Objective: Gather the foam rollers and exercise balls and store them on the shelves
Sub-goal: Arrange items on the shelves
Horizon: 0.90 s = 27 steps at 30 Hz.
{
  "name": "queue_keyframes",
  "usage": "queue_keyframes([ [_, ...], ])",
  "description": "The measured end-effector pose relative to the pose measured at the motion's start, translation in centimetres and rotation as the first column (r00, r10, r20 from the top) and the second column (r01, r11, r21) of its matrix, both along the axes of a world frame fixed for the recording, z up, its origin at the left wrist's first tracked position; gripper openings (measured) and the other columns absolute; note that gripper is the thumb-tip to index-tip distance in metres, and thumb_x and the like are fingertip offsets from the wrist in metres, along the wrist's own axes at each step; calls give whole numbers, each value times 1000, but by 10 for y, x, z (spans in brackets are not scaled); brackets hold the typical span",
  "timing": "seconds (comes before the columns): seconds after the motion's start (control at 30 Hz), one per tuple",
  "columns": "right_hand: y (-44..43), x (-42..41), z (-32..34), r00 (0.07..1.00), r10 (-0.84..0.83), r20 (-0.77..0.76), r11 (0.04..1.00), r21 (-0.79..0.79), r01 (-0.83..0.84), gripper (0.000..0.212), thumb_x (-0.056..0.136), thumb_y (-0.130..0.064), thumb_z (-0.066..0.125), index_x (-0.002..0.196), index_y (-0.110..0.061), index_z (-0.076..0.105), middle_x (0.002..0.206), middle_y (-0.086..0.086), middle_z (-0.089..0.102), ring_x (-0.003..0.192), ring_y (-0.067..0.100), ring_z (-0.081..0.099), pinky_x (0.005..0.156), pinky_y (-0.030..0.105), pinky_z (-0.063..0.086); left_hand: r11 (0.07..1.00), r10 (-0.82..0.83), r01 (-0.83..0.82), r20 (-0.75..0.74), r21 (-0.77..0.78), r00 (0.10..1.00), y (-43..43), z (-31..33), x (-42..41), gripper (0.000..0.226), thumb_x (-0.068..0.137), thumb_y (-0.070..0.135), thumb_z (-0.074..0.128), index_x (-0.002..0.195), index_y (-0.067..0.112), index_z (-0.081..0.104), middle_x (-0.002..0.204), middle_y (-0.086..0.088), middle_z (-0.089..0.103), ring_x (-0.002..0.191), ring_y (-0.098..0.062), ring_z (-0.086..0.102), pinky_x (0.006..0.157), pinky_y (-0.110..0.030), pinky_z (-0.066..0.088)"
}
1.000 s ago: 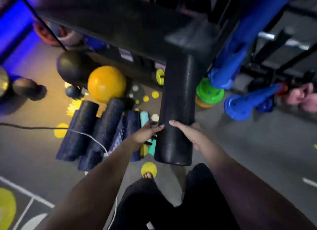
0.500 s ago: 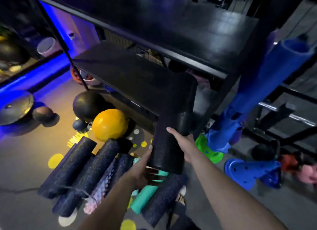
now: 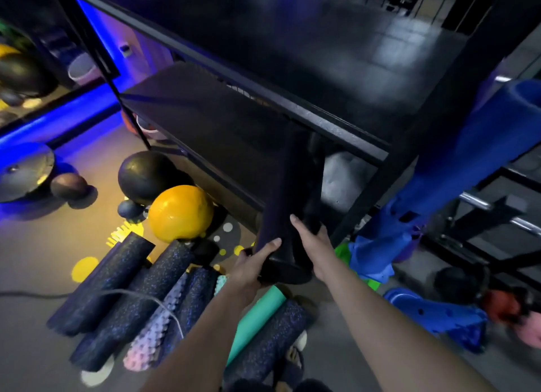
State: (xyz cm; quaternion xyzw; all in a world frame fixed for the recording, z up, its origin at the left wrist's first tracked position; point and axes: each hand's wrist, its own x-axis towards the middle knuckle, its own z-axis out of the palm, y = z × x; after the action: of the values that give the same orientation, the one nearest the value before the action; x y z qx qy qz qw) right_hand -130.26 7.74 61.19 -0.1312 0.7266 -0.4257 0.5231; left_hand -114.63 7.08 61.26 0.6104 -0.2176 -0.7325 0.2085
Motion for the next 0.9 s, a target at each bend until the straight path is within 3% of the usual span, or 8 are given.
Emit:
queue_keyframes([
  [0.1,2,-9,-14,997,77,-14,996,39,-76,92,71,-69,76,148,-35,40,136,-8,55,120,22,59,103,46,51,997,80,-80,35,-18,996,-12,-14,-10,77,69,36,90,120,15,37,103,0,61,90,-20,66,74,-42,60],
  [0.23,2,-11,-38,988,156,19,980,119,-157,67,80,-60,75,137,-41,45,122,-9,60,98,10,62,72,34,55,993,92,-84,95,-88,991,-37,-41,-17,77,65,29,94,124,13,48,104,-4,67,87,-18,70,58,-29,58],
  [0.33,-8,-13,-72,994,113,-15,991,78,-111,94,56,-76,81,137,-45,47,135,-10,61,115,13,64,98,42,55,985,74,-50,140,-167,987,-58,-73,-36,71,65,28,95,119,17,49,103,2,68,83,-6,66,54,-16,54],
  [0.5,-32,-36,-130,975,87,-205,994,78,-72,88,84,-63,62,156,-24,31,152,-5,45,139,17,46,118,42,37,943,-67,140,241,-303,968,-98,-141,-78,74,55,44,97,116,30,56,108,10,71,94,-1,67,86,-20,56],
  [0.57,-37,-48,-149,948,149,-282,986,112,-122,91,85,-67,54,158,-19,26,158,6,41,142,24,43,118,41,35,903,-112,226,308,-365,945,-110,-160,-94,82,58,48,94,129,29,56,118,13,66,106,-2,63,93,-17,50],
  [0.67,-39,-69,-179,899,225,-377,963,228,-145,69,104,-47,41,160,-13,16,160,16,34,140,35,43,110,39,36,834,-191,344,360,-432,913,-125,-186,-121,103,57,53,92,146,27,46,138,8,52,126,-6,49,109,-22,38],
  [0.77,-38,-81,-209,879,194,-436,970,220,-105,62,105,-43,38,158,-17,20,157,17,37,139,34,42,114,44,36,764,-292,457,388,-455,874,-130,-213,-142,106,58,57,90,149,26,45,146,0,49,137,-12,44,118,-29,34],
  [0.9,-36,-77,-237,810,214,-546,974,182,-135,64,103,-29,43,159,-16,16,155,20,37,138,37,44,113,46,37,687,-321,529,444,-498,836,-127,-244,-156,91,72,49,85,150,28,45,159,-7,36,151,-15,27,119,-21,20],
])
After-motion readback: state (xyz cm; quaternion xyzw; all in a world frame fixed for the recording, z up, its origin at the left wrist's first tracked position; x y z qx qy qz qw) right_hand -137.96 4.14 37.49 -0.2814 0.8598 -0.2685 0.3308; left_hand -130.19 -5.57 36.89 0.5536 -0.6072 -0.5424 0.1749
